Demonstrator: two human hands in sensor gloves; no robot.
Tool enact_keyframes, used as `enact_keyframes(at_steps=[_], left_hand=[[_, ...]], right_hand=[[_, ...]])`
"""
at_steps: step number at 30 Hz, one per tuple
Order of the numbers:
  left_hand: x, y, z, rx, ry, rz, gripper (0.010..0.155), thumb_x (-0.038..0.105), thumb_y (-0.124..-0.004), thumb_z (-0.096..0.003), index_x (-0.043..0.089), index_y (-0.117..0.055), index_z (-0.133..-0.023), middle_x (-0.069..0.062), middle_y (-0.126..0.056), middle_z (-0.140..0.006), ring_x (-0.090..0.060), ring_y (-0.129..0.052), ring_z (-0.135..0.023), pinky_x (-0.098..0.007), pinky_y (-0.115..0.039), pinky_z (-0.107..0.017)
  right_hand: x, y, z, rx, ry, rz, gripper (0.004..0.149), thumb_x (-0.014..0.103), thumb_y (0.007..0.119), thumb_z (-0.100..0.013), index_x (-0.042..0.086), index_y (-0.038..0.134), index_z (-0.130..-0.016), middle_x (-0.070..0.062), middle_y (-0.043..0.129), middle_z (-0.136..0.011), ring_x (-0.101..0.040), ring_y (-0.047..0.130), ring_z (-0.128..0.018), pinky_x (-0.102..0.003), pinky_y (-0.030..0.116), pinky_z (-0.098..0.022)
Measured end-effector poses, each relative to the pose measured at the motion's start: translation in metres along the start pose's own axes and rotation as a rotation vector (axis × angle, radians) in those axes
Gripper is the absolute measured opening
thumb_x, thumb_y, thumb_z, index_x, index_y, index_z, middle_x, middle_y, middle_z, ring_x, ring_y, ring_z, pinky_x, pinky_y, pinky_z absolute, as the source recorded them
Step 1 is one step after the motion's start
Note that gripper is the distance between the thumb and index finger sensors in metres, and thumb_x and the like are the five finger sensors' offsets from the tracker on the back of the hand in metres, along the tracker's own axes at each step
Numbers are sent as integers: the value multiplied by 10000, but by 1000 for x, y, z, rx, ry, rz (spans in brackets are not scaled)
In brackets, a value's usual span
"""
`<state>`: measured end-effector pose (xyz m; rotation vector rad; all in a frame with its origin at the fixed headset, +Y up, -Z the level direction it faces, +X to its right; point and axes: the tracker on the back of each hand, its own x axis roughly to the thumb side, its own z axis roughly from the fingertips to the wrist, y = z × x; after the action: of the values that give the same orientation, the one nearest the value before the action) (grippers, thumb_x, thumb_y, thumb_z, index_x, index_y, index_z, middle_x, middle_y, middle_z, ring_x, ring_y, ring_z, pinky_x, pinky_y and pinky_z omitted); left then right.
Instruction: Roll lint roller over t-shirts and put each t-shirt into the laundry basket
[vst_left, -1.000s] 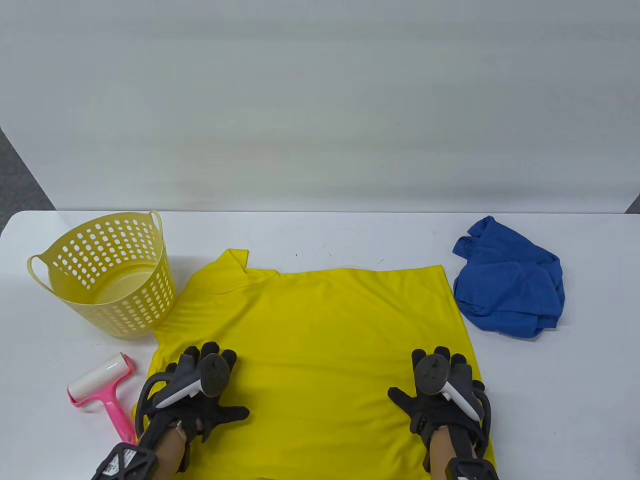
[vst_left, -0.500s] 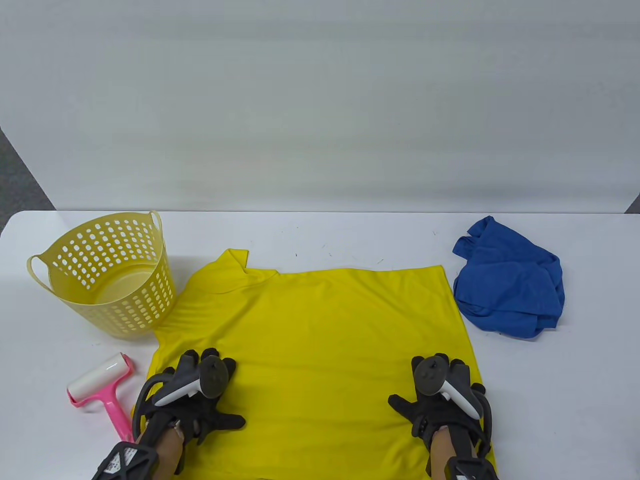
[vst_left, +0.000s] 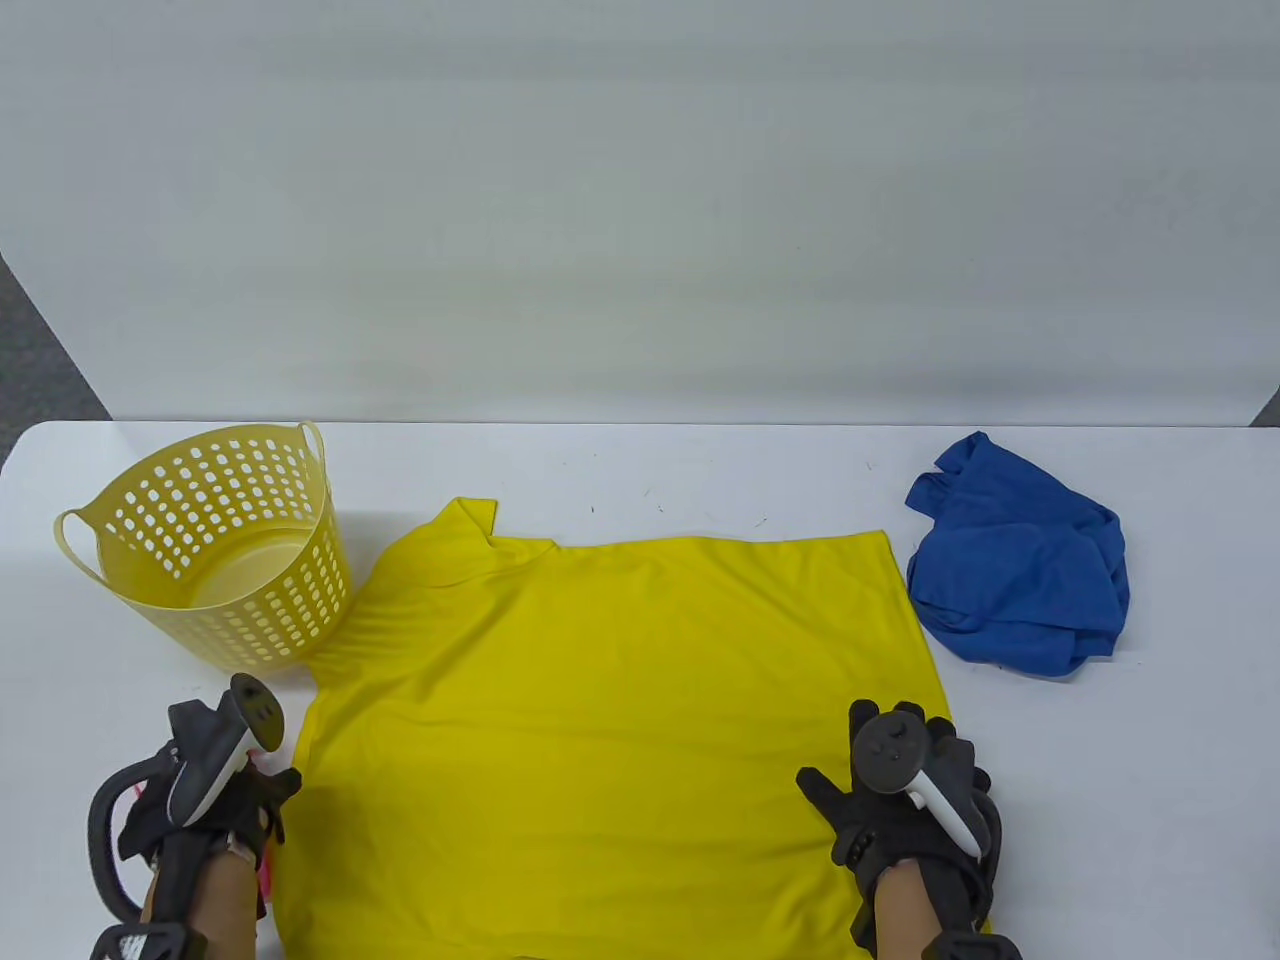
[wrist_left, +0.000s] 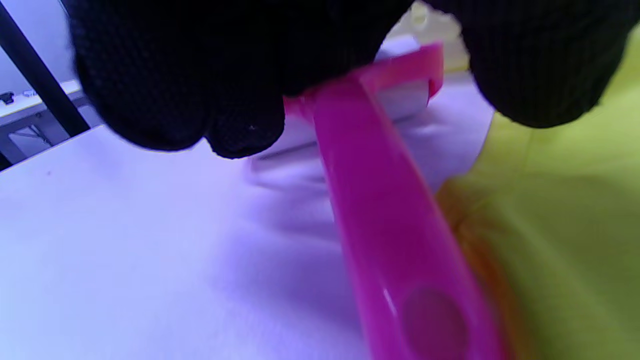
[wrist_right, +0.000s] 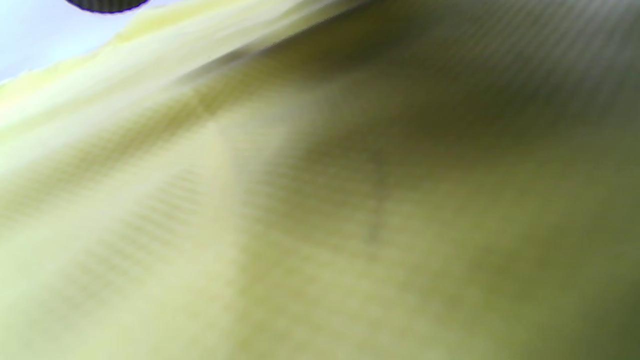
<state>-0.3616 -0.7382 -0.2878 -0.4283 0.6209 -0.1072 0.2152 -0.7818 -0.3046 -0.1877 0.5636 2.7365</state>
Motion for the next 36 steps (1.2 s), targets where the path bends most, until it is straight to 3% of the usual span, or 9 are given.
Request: enact_keyframes(at_steps=[3,8,12,17,21,25,30,33,36], left_hand=[[7,-7,-5,2,29,-72,961,577,-899,-439,203,-340,-1125,-116,-607,-1012,-353,-1007,-782,-478,-941,-436],[4,-14,-11,-1,31,-53,916,390,-906,-510,216,-226,-1100,-143,-422,-1028,-268,-940,-803,-409,-925,-505],[-14,0,-5,73,8,102,816,340,-825,-554,233,-227,-1097,-123,-388,-1022,-230,-849,-786,-408,-850,-524],[-16,32,30,189,-150,199,700,332,-830,-546,269,-411,-1103,-109,-478,-1018,-220,-879,-731,-415,-846,-478],[11,45,66,266,-456,295,690,345,-823,-552,241,-432,-1111,-129,-504,-1034,-217,-894,-732,-407,-858,-485],[50,30,81,312,-697,317,766,346,-843,-537,239,-367,-1128,-212,-444,-1135,-254,-865,-849,-424,-840,-589],[88,-1,73,316,-666,93,653,366,-794,-554,273,-452,-1103,-124,-572,-1095,-244,-907,-810,-402,-857,-563],[102,-2,71,384,-632,13,590,379,-770,-561,303,-505,-1083,-111,-569,-1094,-229,-898,-813,-398,-852,-565],[118,3,68,319,-588,16,555,385,-754,-566,339,-543,-1078,-119,-556,-1097,-235,-891,-824,-404,-850,-574]], right_hand=[[3,3,-1,40,-2,17,846,647,545,-435,251,40,-986,-206,-62,-1044,-528,-71,-901,-777,36,-519],[4,5,-2,57,-14,16,840,640,552,-442,248,50,-989,-212,-37,-1049,-531,-54,-908,-777,46,-525],[2,5,-2,64,-4,19,836,635,554,-446,247,52,-990,-214,-35,-1049,-534,-49,-909,-776,48,-527],[2,5,-2,58,-8,18,833,632,556,-448,246,57,-991,-213,-35,-1048,-533,-49,-909,-776,46,-527],[8,9,-3,57,-44,26,830,629,558,-446,246,65,-994,-212,-34,-1047,-532,-49,-908,-776,46,-526],[14,19,-5,125,-63,48,827,636,549,-443,257,58,-990,-201,-66,-1039,-527,-70,-903,-778,37,-524],[16,32,-10,171,-41,99,818,668,472,-412,301,-33,-941,-165,-189,-976,-501,-197,-834,-780,-6,-496],[16,32,-10,178,-43,94,818,665,472,-415,299,-35,-942,-164,-194,-975,-499,-205,-831,-780,-14,-493],[16,32,-10,175,-45,91,819,664,477,-418,296,-28,-948,-167,-189,-979,-501,-201,-834,-780,-13,-496]])
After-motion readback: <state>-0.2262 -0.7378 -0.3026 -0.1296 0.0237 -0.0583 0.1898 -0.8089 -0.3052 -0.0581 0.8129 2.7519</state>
